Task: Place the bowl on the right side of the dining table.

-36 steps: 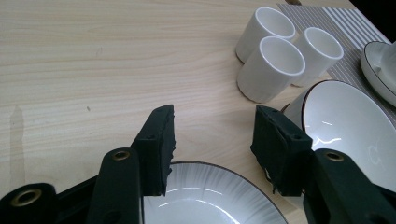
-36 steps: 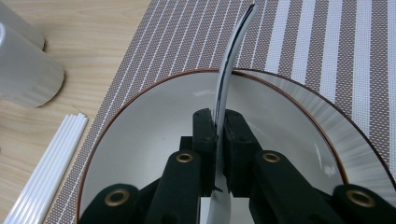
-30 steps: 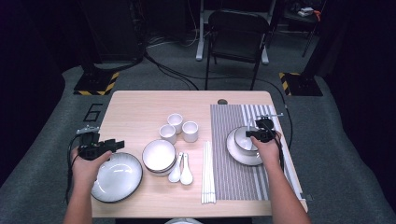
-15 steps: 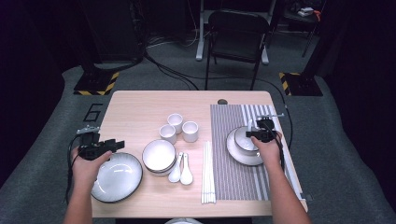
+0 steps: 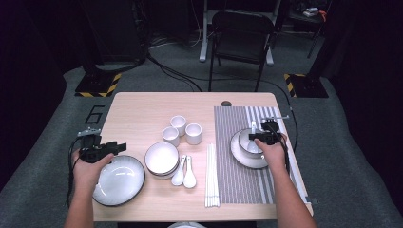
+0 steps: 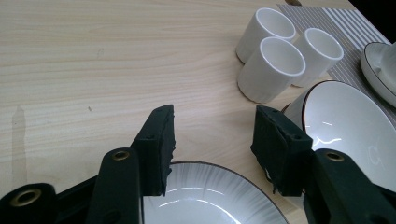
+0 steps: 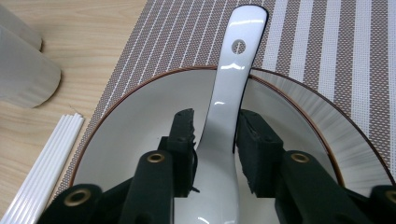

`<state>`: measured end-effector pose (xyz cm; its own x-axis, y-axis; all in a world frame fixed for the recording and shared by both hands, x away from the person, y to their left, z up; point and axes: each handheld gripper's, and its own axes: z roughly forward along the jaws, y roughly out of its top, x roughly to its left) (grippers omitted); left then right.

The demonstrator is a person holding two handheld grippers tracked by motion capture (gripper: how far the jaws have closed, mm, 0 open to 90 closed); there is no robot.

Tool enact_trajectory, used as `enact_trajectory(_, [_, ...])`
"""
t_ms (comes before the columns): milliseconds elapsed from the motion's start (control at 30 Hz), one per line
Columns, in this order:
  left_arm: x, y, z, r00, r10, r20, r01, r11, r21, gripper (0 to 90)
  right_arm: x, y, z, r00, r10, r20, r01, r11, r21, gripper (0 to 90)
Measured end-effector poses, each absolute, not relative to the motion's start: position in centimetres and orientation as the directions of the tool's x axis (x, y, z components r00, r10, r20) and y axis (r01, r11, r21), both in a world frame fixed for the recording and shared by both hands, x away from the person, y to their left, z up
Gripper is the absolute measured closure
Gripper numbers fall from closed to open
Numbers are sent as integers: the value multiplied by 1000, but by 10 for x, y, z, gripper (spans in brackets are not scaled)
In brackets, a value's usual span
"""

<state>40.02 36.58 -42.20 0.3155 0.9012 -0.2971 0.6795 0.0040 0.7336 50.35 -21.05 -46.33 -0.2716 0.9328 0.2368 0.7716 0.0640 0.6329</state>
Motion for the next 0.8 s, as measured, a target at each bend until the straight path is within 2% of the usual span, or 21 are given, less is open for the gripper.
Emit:
enact_trajectory(300, [401, 367, -422, 312, 902, -299, 678, 9, 735, 485, 500, -209, -455, -278, 935, 218, 765, 79, 639, 578])
enact_trajectory(800, [405, 367, -424, 307, 906, -291, 683, 3, 730, 482, 489, -201, -438, -319, 930, 186, 734, 118, 668, 553])
